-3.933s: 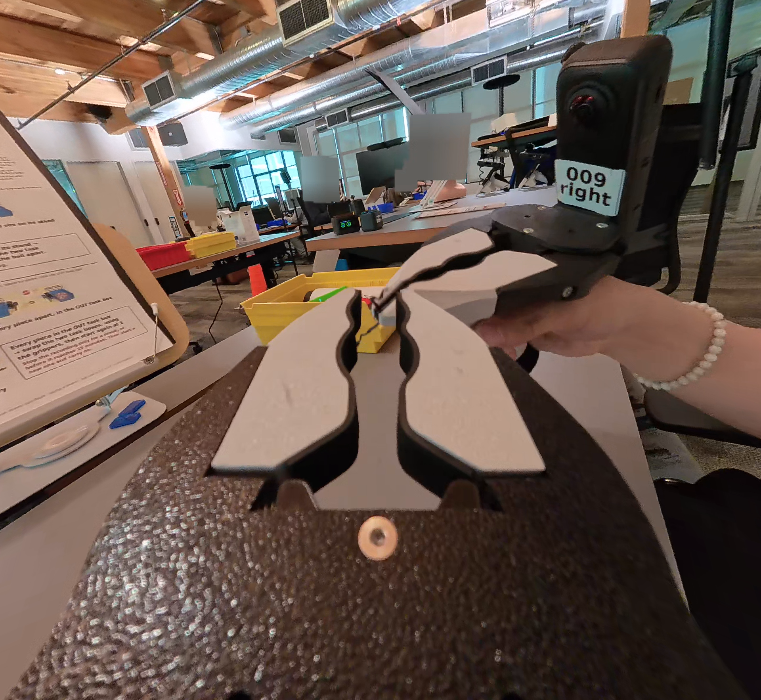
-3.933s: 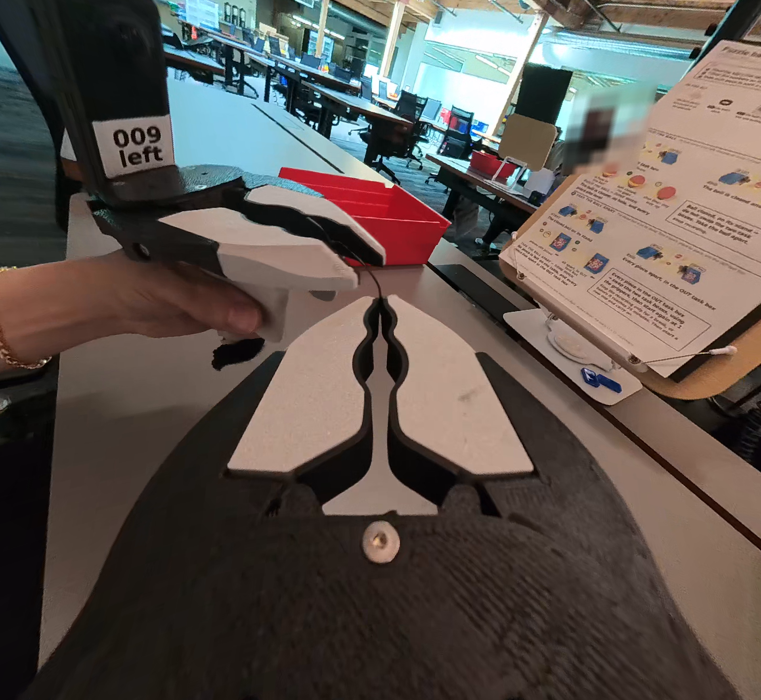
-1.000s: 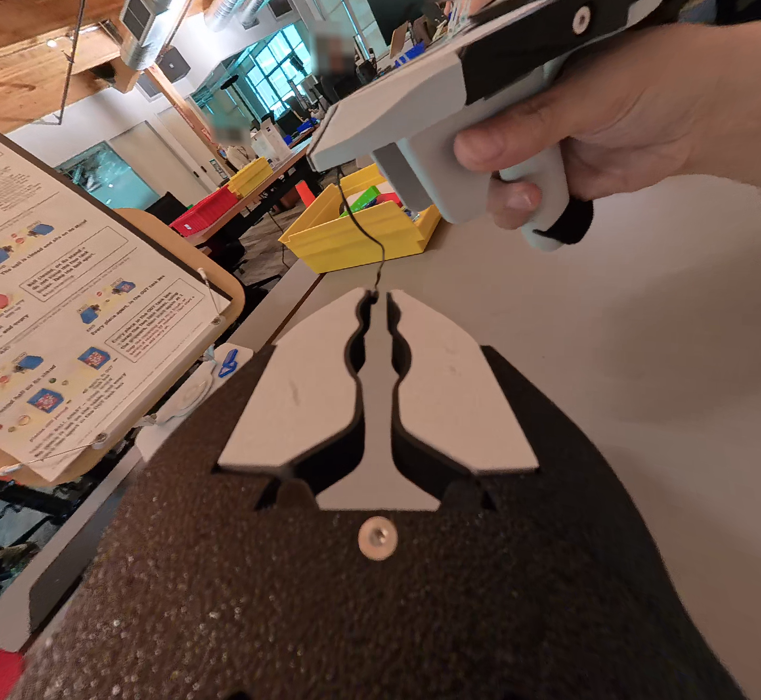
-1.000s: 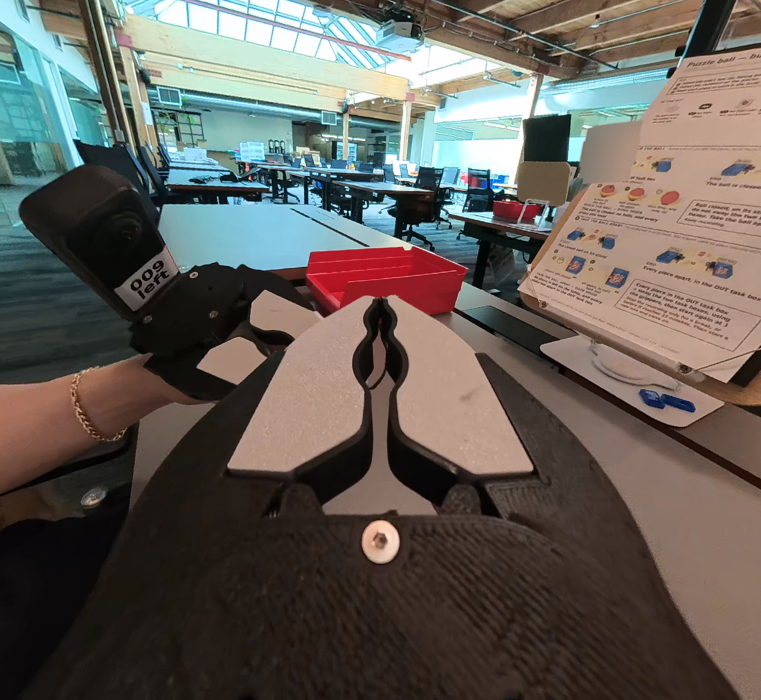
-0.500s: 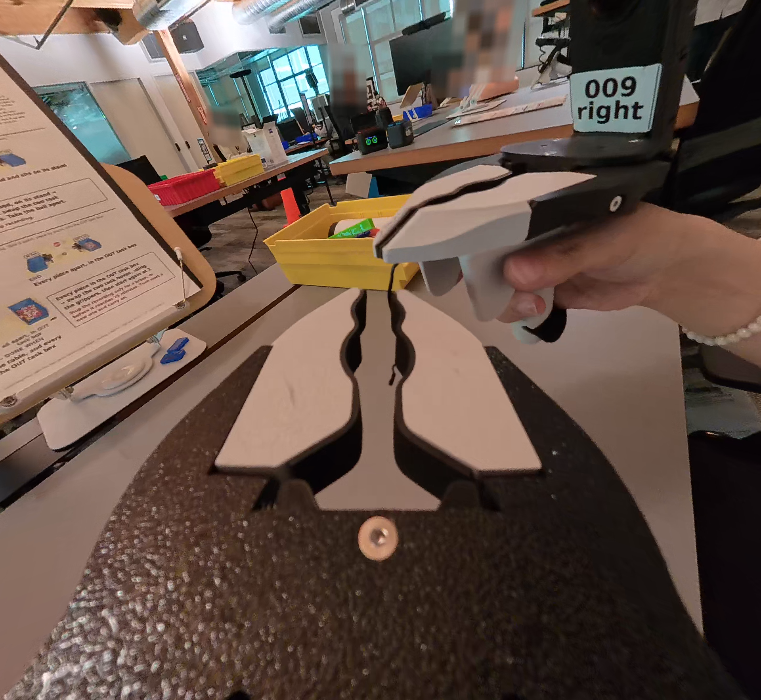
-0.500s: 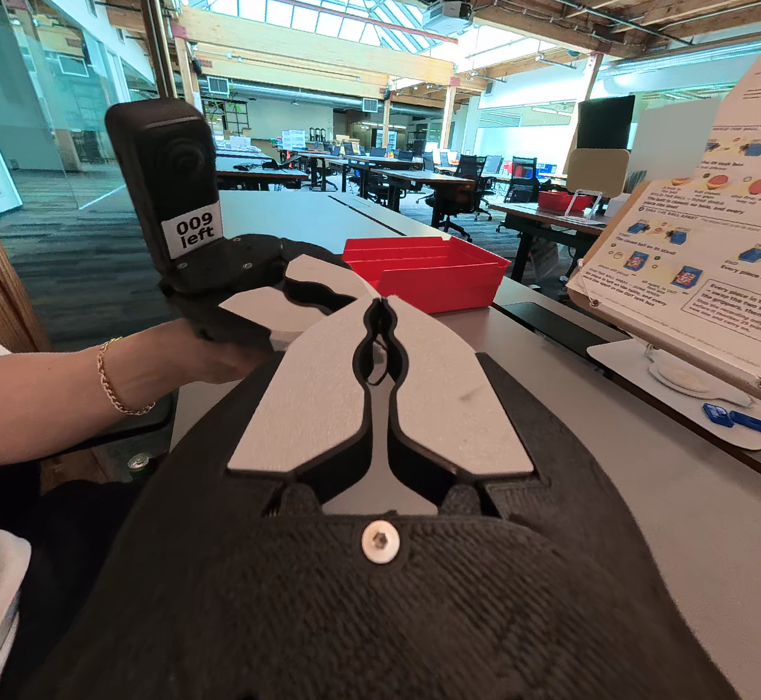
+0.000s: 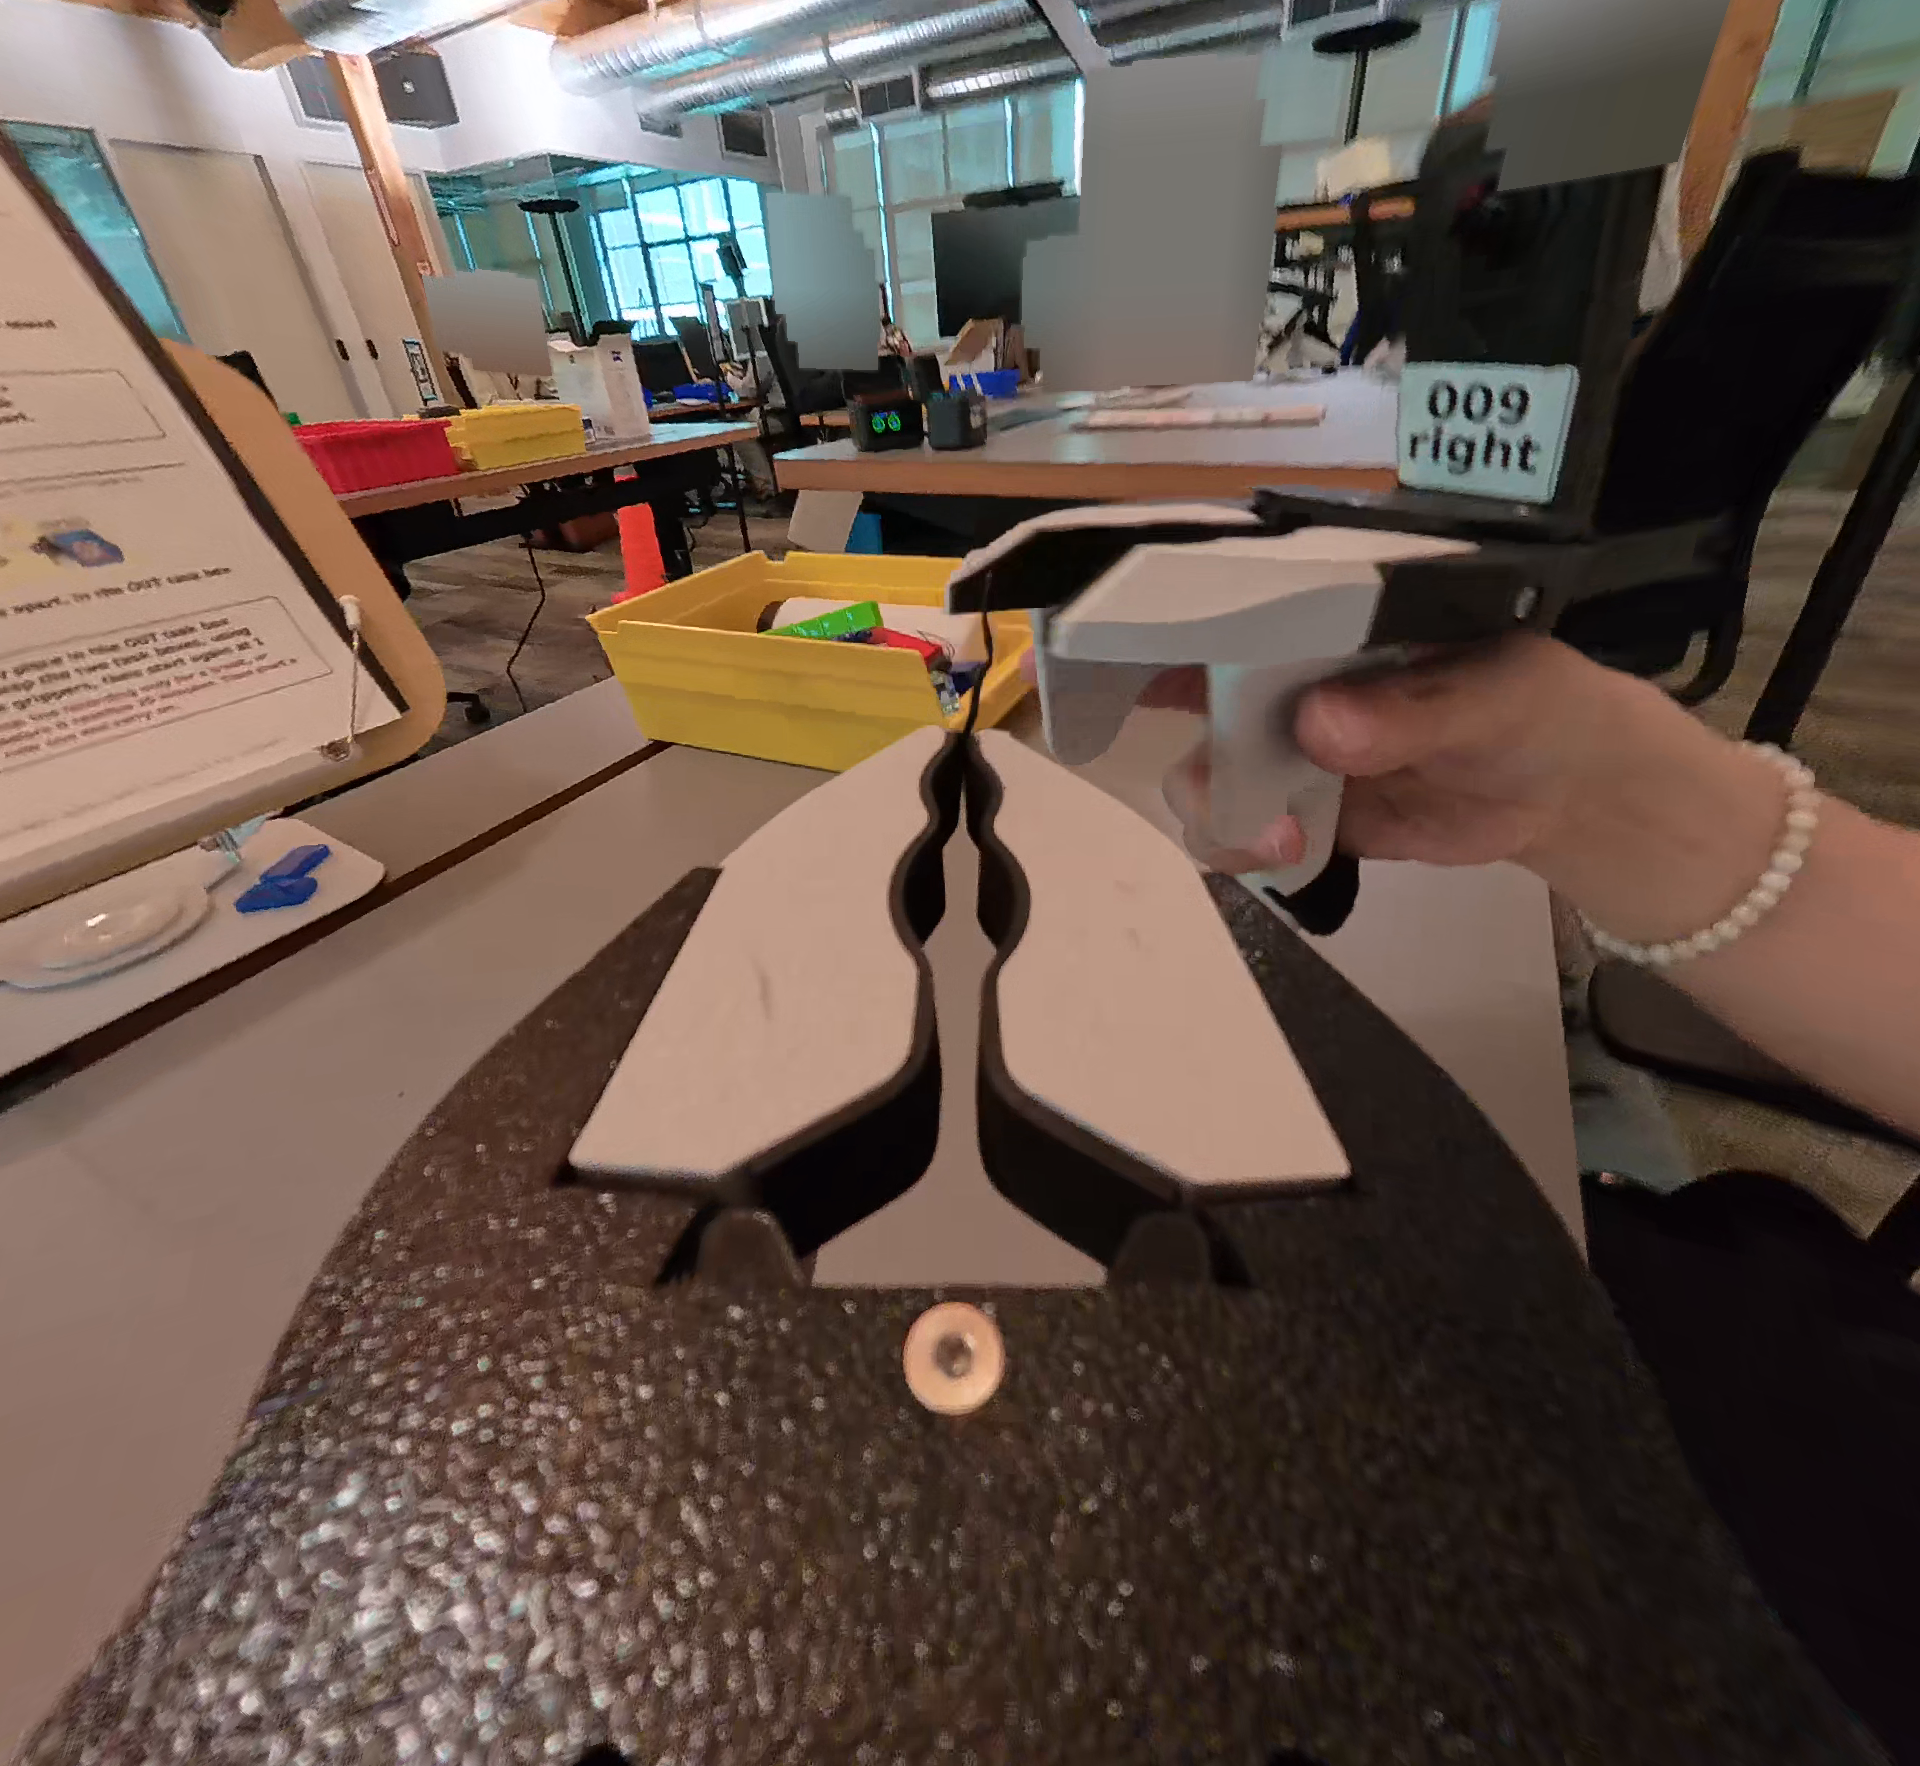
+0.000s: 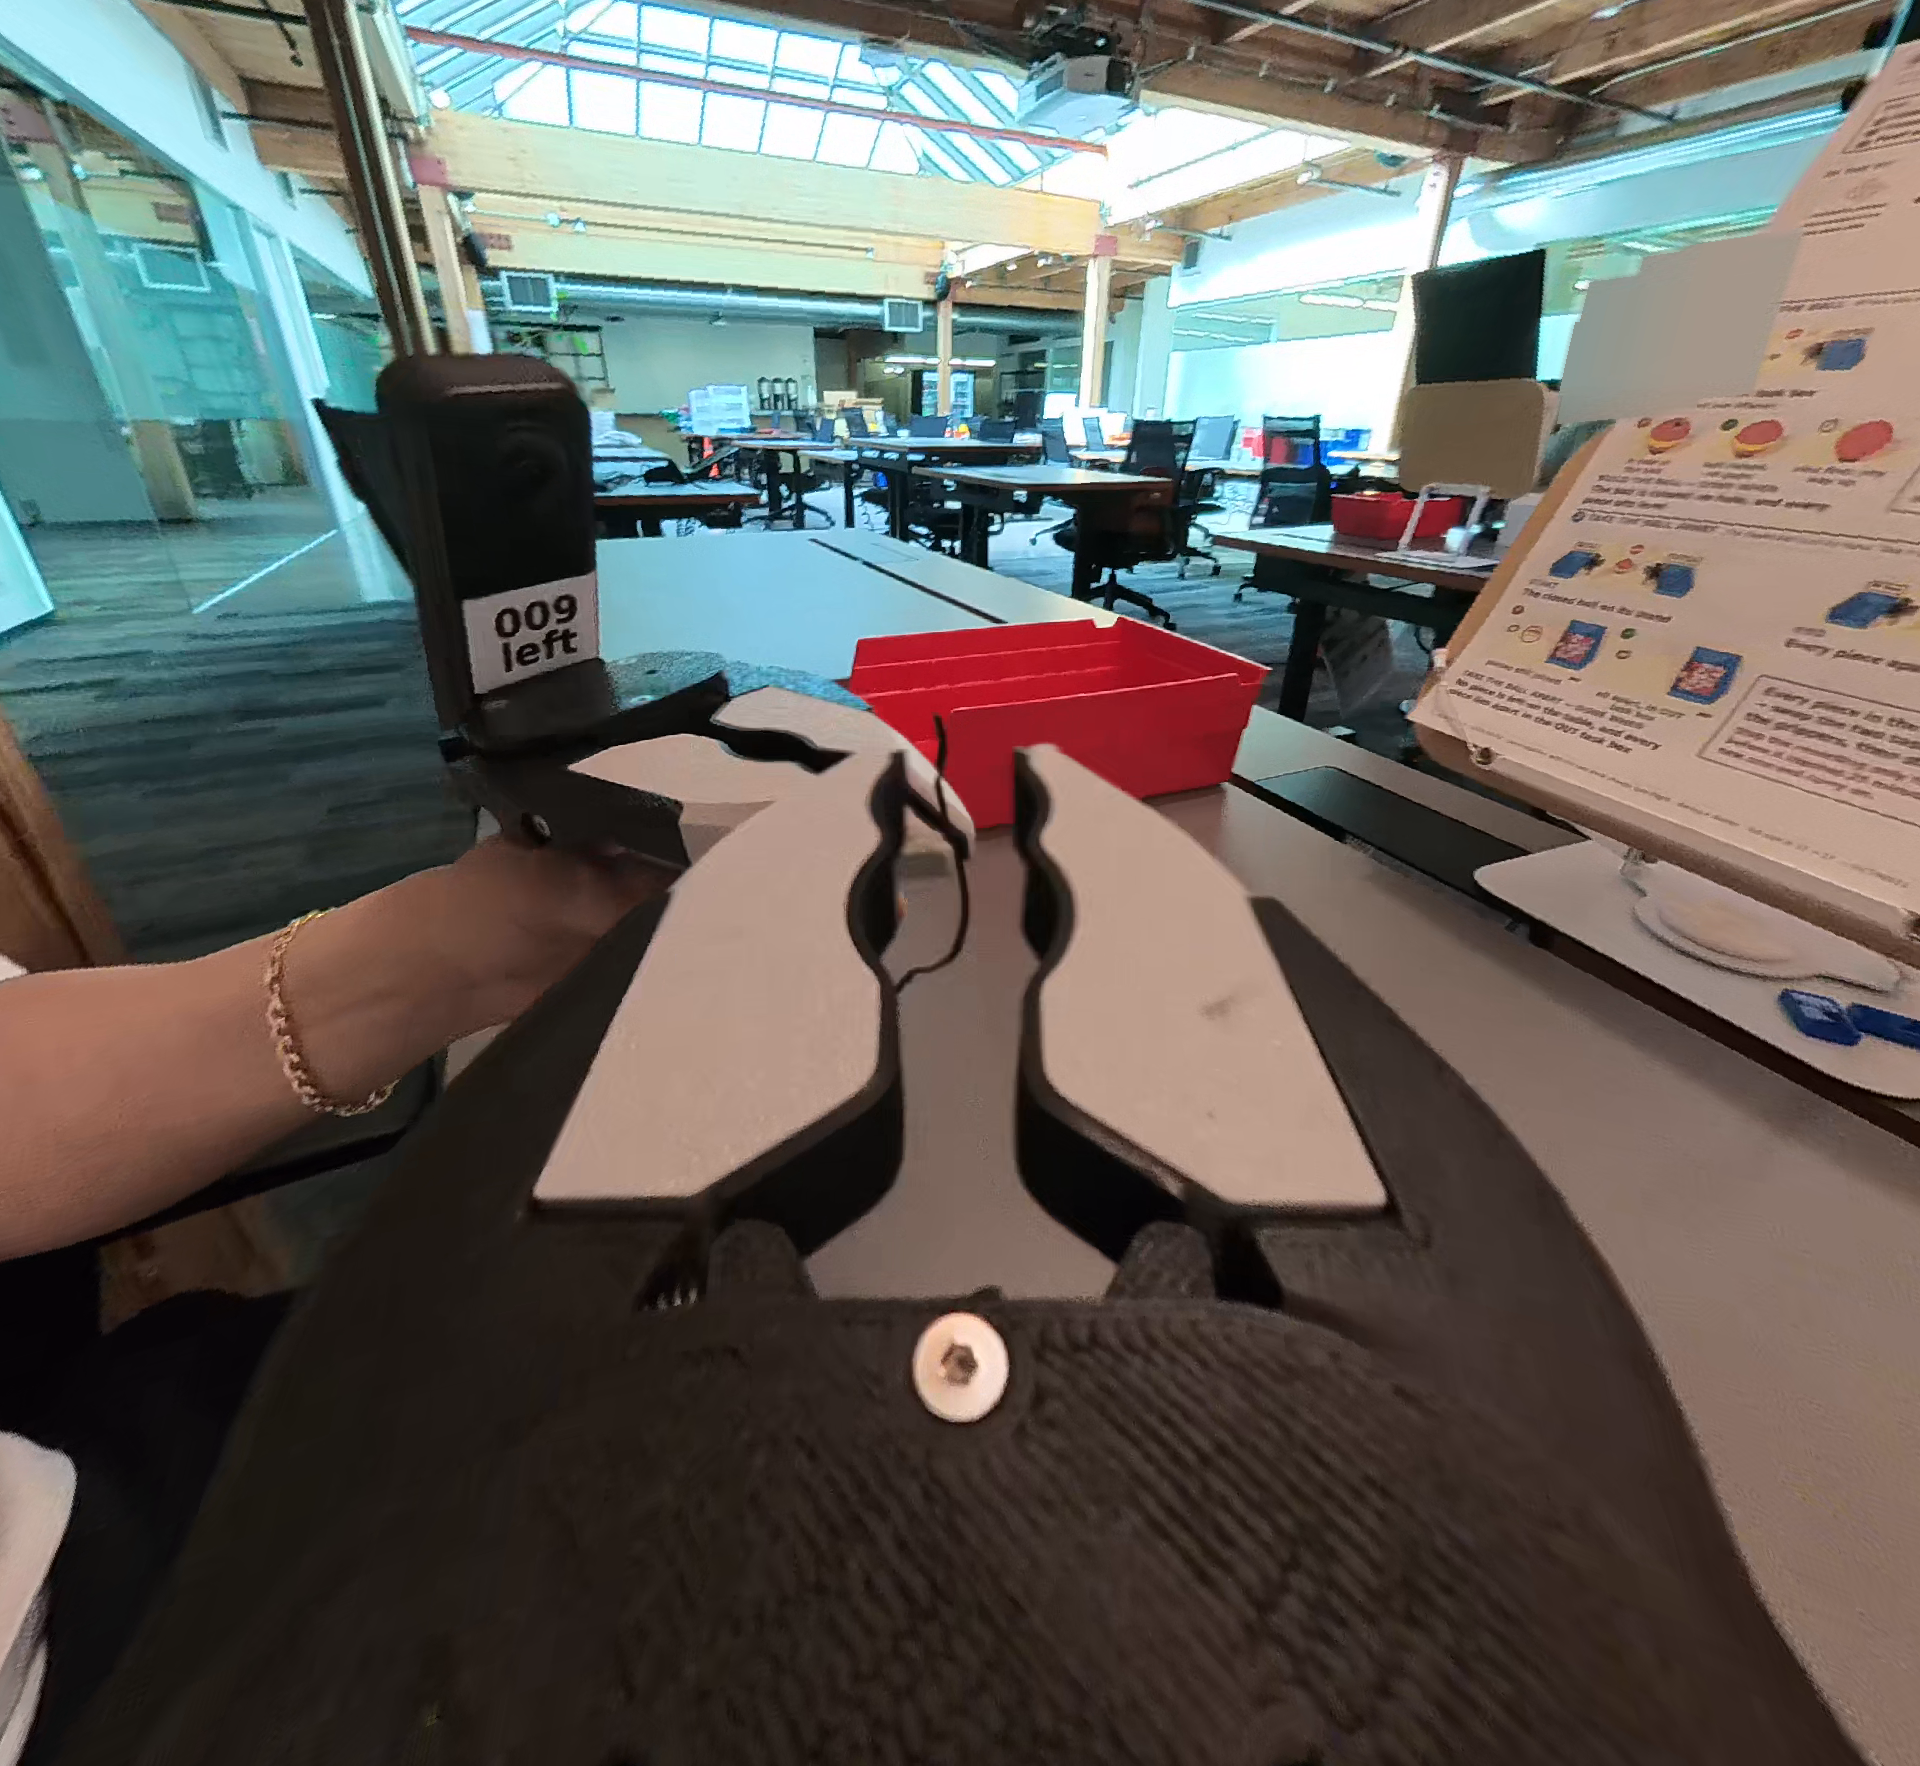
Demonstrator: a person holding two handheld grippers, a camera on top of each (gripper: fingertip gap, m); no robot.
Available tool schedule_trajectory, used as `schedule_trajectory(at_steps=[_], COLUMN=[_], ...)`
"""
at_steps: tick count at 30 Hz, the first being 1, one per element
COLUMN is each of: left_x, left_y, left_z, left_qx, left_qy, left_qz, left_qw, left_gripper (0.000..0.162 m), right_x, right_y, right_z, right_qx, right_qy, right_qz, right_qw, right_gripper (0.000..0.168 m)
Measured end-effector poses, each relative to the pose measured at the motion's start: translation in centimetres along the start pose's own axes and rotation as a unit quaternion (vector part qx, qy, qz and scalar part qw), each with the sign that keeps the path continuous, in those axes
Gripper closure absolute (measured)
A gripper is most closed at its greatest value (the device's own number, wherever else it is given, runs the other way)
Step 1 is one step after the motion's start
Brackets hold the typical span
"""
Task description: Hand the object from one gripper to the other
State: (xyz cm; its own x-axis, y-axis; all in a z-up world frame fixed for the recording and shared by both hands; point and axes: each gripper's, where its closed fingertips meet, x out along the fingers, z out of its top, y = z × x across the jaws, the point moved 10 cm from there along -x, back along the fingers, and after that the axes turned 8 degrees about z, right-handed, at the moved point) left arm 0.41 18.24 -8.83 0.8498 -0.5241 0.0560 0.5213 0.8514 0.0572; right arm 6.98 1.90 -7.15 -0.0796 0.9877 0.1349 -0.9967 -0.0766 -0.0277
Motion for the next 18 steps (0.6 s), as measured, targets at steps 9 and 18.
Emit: schedule_trajectory(at_steps=[9,18], left_x=[-1.3,-0.9], left_y=[2.2,1.2], left_z=[0.2,0.2], left_qx=[-0.143,-0.086], left_qy=[-0.102,-0.095], left_qz=[-0.016,-0.007], left_qw=[0.984,0.992], left_gripper=[0.162,0.162], right_x=[1.1,1.5], right_y=[0.5,0.5], right_z=[-1.0,-1.6], right_qx=[0.017,0.023], right_qy=[0.049,0.046], right_qz=[0.017,-0.005], right_qw=[0.999,0.999], right_gripper=[0.151,0.158])
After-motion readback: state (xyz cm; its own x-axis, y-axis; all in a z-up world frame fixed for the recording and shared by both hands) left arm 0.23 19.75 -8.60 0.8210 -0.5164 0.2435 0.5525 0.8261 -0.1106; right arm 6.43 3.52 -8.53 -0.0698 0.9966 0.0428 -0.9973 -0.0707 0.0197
